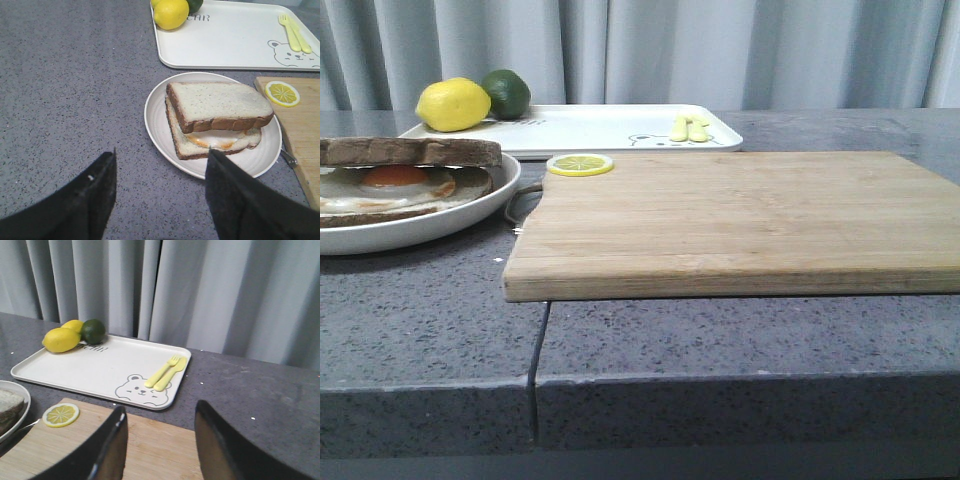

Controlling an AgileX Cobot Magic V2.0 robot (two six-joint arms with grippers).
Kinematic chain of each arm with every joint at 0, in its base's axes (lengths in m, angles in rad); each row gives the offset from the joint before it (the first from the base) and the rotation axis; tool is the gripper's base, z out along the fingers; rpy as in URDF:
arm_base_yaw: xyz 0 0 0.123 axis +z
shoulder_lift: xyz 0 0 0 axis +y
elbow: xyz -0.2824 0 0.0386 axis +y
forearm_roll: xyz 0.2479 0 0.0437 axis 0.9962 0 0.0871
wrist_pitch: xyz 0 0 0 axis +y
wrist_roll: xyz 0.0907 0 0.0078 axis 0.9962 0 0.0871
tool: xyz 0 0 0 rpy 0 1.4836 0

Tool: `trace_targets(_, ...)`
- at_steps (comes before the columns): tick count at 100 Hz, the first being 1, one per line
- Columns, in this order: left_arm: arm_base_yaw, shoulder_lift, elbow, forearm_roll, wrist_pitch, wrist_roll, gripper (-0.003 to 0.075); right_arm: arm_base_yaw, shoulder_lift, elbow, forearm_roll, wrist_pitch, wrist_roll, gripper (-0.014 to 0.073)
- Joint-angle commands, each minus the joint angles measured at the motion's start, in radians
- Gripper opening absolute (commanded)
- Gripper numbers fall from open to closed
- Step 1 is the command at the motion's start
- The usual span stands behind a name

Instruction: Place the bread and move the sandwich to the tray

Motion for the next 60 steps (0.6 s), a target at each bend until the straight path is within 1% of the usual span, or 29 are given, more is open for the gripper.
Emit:
trace_targets(1,-0.008,0.012,-0.033,-0.014,-0.065,-0.008,0.0365,-0.042,-0.074,0.031,-0.017,-0.065,0.006,0.034)
trace_targets(20,-0.008,0.012,-0.033,-0.014,-0.065,-0.008,0.0365,-0.109,-0.194,0.12,-0.018,-0.021,0.006,0.034)
trace_targets(60,-0.008,0.012,-0.033,-0.014,-0.065,-0.008,0.0365,-0.111,-0.219,0.136,-0.019,-0.018,0.006,0.034)
